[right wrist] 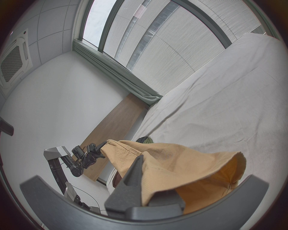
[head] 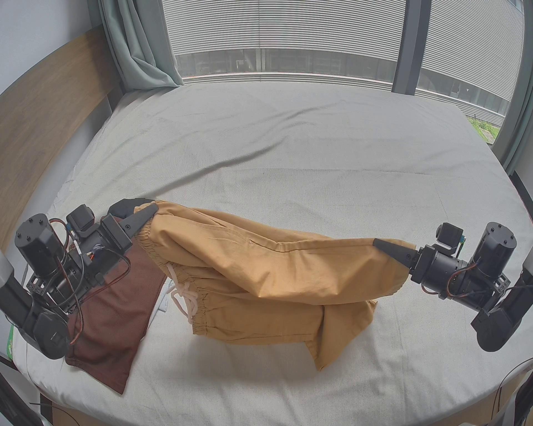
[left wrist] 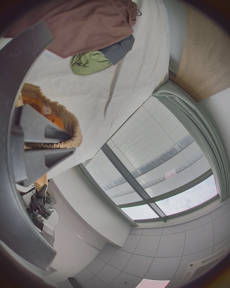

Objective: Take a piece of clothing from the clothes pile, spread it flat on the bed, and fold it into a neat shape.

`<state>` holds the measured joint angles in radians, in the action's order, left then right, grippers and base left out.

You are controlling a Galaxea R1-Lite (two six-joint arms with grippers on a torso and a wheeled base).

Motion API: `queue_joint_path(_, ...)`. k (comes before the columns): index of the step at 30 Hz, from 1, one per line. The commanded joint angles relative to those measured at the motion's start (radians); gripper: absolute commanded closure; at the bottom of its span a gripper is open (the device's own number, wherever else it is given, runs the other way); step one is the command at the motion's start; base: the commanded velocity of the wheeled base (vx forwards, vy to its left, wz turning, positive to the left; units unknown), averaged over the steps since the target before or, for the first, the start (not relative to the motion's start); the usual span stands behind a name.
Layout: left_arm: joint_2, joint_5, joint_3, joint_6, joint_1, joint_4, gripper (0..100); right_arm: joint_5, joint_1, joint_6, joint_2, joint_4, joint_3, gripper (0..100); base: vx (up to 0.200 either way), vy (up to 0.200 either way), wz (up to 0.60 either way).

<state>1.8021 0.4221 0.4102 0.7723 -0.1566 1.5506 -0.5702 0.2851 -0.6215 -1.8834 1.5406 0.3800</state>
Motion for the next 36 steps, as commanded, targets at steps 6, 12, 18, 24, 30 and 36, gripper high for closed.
queue_joint_path(6,-0.047,0.015,-0.016,-0.016,0.009,0.000,100,0.000,0.020,-0.026,0.046,0.001,0.005,100,0.000,0.000,0.00)
queue_joint_path(12,-0.046,0.027,-0.018,-0.019,0.011,0.000,100,0.000,0.022,-0.029,0.047,0.001,0.007,100,0.000,0.000,0.00)
queue_joint_path(18,-0.043,0.030,-0.013,-0.025,0.045,0.000,100,0.000,0.020,-0.052,0.050,0.001,0.014,100,0.000,0.000,0.00)
queue_joint_path(24,-0.023,0.049,-0.010,-0.070,0.084,0.000,100,0.000,0.009,-0.093,0.075,0.001,0.023,100,0.000,0.000,0.00)
queue_joint_path(30,-0.007,0.060,-0.013,-0.096,0.095,0.000,100,0.000,0.003,-0.095,0.075,0.001,0.027,100,0.000,0.000,0.00)
queue_joint_path(36,0.000,0.060,-0.008,-0.097,0.095,0.000,100,0.000,-0.011,-0.095,0.075,0.001,0.034,100,0.000,0.000,0.00)
